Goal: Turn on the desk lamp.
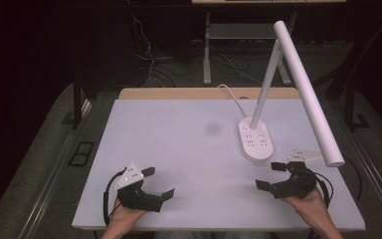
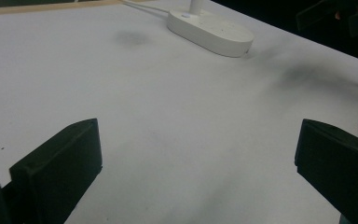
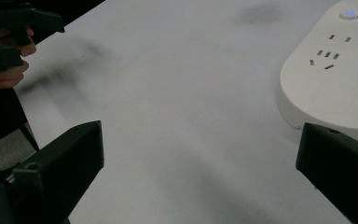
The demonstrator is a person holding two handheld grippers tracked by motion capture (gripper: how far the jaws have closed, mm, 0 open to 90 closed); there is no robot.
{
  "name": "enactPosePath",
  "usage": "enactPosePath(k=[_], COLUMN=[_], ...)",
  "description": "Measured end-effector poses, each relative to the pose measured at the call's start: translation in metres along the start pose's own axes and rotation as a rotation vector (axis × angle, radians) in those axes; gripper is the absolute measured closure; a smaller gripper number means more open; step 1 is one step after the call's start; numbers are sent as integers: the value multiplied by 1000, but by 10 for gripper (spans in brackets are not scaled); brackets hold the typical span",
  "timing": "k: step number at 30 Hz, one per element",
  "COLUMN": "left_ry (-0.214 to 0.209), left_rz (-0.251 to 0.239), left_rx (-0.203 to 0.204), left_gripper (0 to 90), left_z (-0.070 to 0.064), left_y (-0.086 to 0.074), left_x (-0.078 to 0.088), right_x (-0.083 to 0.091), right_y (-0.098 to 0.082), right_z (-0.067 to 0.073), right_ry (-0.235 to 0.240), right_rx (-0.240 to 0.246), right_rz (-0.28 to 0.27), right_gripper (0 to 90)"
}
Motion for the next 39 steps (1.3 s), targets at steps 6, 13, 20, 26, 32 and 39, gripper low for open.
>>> enactPosePath(k=[6,13,20,26,32,39], left_ry=[1,-4,-7,-1,4,7], left_rz=[1,1,3,4,16,27], left_rx=[1,-1,-10,-2,-8,-21], left_gripper=[0,0,0,0,0,0], left_z=[1,-1,-2,0,1,0], left_y=[0,0,0,0,-2,-3], left_x=[1,0,0,-1,-1,-2], right_x=[0,3,8,12,12,11], right_y=[6,17,30,41,50,56], right_z=[-1,-4,-6,-8,-14,-27], right_ry=[0,-6,-8,-9,-14,-23], right_rx=[10,25,35,43,57,49], right_rz=[10,13,8,7,15,27], right_gripper=[6,5,6,6,6,6])
Point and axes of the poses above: each handheld gripper's, and its own axes: x roughly backward along the jaws, y roughly out of its top, z roughly to its left, the point moved 9 cm from there along -x, roughly forward along the jaws, and after that the axes turned 2 degrees about y, right-handed, at the moved point
